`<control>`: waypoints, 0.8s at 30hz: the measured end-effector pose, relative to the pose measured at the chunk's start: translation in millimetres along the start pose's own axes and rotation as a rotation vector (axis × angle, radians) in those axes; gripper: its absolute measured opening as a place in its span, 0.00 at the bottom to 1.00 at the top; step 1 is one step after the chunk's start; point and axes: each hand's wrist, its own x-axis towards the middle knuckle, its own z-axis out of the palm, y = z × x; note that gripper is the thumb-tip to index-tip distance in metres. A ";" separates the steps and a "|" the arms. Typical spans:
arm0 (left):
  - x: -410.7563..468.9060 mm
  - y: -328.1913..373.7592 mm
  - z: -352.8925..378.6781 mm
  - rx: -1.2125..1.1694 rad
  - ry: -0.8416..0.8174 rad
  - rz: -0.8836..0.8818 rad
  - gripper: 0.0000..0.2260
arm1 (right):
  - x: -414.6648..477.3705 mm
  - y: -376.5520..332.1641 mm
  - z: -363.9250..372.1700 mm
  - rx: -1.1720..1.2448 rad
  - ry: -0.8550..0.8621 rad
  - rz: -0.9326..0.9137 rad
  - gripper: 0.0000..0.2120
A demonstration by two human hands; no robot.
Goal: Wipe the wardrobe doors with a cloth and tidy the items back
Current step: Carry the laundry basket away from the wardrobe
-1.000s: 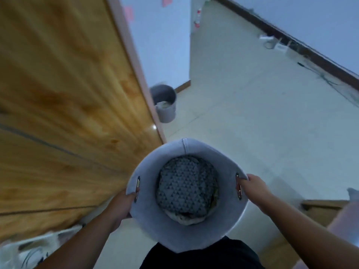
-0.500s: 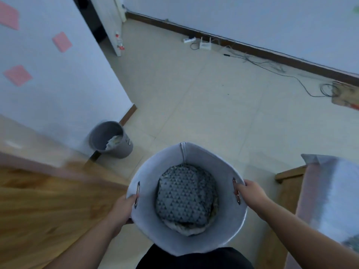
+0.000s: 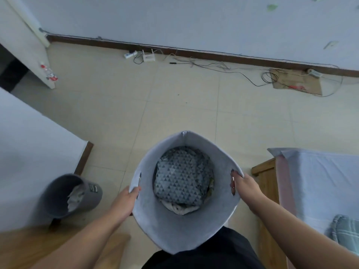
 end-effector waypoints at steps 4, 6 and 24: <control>48.0 70.1 6.5 -0.033 0.017 -0.028 0.12 | 57.8 -31.4 -18.8 0.035 0.007 0.033 0.23; 66.1 101.7 10.6 -0.023 0.022 -0.044 0.14 | 90.1 -47.2 -30.9 0.056 0.009 0.047 0.22; 241.0 334.9 -31.0 -0.083 -0.024 -0.084 0.17 | 278.9 -268.4 -72.8 -0.054 0.059 0.012 0.20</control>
